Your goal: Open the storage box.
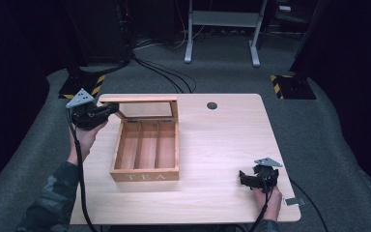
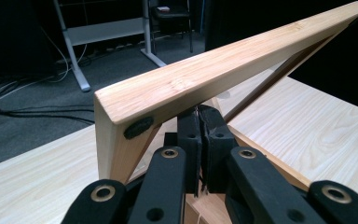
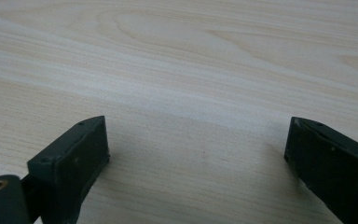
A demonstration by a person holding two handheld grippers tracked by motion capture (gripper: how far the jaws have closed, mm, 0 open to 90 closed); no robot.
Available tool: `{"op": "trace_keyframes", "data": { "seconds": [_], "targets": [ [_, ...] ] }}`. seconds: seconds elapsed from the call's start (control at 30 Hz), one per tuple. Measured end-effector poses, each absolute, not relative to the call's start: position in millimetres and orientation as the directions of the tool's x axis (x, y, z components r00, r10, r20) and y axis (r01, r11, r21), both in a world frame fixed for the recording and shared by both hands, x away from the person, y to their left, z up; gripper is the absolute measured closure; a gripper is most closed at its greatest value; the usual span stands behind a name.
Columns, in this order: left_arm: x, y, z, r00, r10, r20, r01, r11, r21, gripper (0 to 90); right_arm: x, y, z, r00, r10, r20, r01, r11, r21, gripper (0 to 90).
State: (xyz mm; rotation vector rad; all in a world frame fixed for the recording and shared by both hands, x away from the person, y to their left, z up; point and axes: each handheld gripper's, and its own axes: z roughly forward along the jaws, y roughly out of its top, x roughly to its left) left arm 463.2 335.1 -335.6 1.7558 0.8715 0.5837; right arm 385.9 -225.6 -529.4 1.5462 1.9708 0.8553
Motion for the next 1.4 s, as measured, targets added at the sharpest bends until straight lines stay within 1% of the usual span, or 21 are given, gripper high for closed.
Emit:
{"op": "trace_keyframes", "data": {
  "seconds": [1.4],
  "targets": [
    [462.8, 337.0, -335.5, 0.611, 0.791, -0.024, 0.280, -0.187, 0.942, 87.3, 385.8, -225.5, -529.2, -0.237, 0.971, 0.001, 0.665, 0.162, 0.729, 5.8]
  ]
}}
